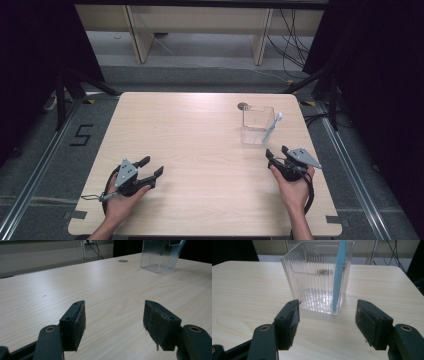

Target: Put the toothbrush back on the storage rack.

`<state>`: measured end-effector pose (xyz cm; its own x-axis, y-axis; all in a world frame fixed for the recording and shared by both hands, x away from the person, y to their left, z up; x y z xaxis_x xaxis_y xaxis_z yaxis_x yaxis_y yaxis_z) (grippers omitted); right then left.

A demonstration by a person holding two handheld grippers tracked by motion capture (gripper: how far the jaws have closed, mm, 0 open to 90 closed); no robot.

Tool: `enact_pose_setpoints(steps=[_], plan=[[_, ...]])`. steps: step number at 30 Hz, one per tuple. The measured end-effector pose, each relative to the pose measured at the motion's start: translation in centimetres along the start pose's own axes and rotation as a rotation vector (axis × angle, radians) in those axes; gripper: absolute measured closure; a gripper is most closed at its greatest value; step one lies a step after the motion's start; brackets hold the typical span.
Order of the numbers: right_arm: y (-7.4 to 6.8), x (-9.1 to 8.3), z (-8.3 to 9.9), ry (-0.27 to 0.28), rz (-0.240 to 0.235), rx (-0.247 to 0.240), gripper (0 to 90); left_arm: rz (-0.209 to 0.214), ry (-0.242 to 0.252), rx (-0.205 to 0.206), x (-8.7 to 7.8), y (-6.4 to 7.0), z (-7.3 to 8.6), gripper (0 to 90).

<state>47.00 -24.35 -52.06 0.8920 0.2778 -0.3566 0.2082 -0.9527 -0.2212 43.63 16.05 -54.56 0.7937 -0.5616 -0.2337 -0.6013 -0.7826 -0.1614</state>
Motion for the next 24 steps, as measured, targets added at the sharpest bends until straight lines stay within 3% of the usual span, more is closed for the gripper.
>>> enact_pose_setpoints(steps=[1,3,5,7,8,11,12,13,16,17,20,21,24], plan=[[-0.2,-0.1,0.2,0.001,-0.001,0.017,37.1,0.000,-0.001,0.001,0.0,0.0,0.0,34.4],[0.0,-0.3,0.5,0.013,0.000,-0.011,37.2,0.000,-0.001,0.002,0.0,0.0,0.0,34.4],[-0.3,-0.5,0.9,0.002,-0.021,0.003,37.2,0.000,0.000,0.001,0.0,0.0,0.0,34.4],[-0.1,-0.8,1.2,-0.001,-0.002,-0.022,37.3,0.000,0.000,0.000,0.0,0.0,0.0,34.4],[-0.5,-0.8,1.3,0.007,-0.020,0.008,37.3,0.000,0.000,-0.001,0.0,0.0,0.0,34.4],[-0.5,-0.9,1.9,-0.005,-0.010,0.016,37.4,0.002,0.002,-0.001,0.0,0.0,0.0,34.4],[-0.4,-0.8,1.9,0.004,-0.020,-0.009,37.4,0.002,0.003,-0.003,0.0,0.0,0.0,34.4],[-0.1,-0.8,2.1,0.002,0.005,-0.018,37.4,0.003,0.004,-0.004,0.0,0.0,0.0,34.3],[-0.2,-0.7,2.3,0.003,0.000,-0.013,37.4,0.004,0.006,-0.006,0.0,0.0,0.0,34.4],[-0.6,-0.8,2.6,-0.014,-0.002,0.037,37.4,0.005,0.005,-0.007,0.0,0.0,0.0,34.4],[-0.6,-0.8,2.5,-0.004,0.003,0.041,37.5,0.005,0.005,-0.007,0.0,0.0,0.0,34.3],[-0.4,-0.7,2.3,0.007,-0.010,0.010,37.6,0.006,0.005,-0.008,0.0,0.0,0.0,34.3],[-0.6,-0.7,2.3,0.001,-0.025,0.014,37.7,0.006,0.006,-0.009,0.0,0.0,0.0,34.3]])
Point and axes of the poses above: each handheld gripper's, and its own axes: x roughly forward along the jaws, z roughly out of its underside, y roughly to its right, the point moved 10 cm from there along x, roughly forward along the jaws, and after that the axes turned 9 degrees about x, right-handed, at the moved point
